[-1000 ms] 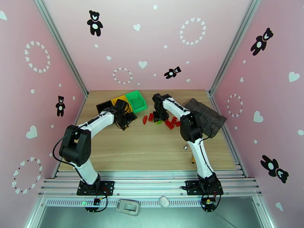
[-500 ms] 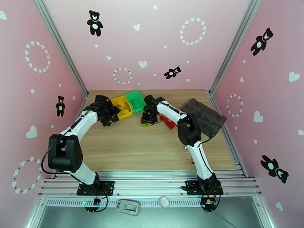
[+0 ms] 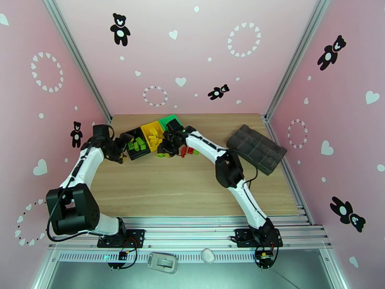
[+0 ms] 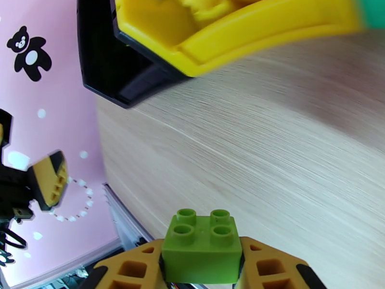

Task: Sort the legos into containers by color

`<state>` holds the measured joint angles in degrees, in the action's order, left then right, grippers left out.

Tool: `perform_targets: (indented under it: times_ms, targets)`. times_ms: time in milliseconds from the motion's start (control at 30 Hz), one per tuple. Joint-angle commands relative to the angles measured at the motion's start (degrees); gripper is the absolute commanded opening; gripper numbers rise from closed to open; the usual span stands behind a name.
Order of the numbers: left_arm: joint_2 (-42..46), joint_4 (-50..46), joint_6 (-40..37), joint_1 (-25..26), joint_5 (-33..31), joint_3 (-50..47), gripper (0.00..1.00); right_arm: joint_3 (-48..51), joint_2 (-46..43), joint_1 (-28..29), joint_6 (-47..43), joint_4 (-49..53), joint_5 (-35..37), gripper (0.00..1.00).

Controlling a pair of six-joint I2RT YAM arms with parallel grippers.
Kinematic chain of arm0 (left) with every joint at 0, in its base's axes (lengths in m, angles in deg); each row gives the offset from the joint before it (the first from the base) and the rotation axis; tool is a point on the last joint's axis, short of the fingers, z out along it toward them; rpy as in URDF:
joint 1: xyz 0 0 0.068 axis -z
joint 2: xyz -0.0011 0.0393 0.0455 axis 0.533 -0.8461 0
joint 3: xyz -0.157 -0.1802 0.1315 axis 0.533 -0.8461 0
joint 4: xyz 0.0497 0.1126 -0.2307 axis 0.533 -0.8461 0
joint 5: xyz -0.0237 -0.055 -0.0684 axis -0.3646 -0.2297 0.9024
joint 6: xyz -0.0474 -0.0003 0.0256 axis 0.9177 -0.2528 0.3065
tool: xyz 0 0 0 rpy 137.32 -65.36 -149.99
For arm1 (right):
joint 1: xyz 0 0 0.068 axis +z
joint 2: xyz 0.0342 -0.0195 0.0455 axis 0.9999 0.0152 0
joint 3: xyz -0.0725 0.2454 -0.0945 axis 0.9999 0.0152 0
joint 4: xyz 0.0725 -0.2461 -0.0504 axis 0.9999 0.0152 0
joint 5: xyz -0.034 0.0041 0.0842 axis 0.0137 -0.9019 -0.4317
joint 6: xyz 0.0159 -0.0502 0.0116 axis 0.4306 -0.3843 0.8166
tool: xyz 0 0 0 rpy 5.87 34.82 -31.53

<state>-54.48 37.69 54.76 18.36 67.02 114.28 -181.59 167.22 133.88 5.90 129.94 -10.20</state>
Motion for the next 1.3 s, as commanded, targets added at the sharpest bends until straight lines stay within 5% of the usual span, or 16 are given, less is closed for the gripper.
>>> perform_targets:
  times_ms: [0, 467, 700, 800, 1067, 1267]
  targets:
    - [-0.39, 2.12, 1.43, -1.64, 3.44, -0.97, 0.93, -8.28, 6.35, 1.89, 9.8, -7.61, -3.4, 0.29]
    - [2.88, 4.04, 5.44, -2.12, 2.31, -5.52, 0.91, -15.33, 16.39, 2.91, 26.91, -32.29, 1.27, 0.33]
    - [7.91, 1.36, 6.39, -3.2, 0.66, -6.65, 0.91, -22.44, 21.29, 2.62, 33.85, -41.41, 2.94, 0.67]
    - [10.06, 0.06, 5.93, -3.35, -0.15, -6.48, 0.91, -22.47, 20.74, 2.41, 33.3, -42.33, 1.05, 0.71]
    - [11.41, -0.1, 2.98, -2.59, 2.05, -7.56, 0.91, -22.26, 11.41, 0.14, 17.22, -23.34, -1.93, 0.67]
    - [8.69, -0.48, 0.79, 6.53, -0.28, -6.61, 0.9, -15.88, -1.6, -3.85, -2.74, -0.09, 4.49, 0.64]
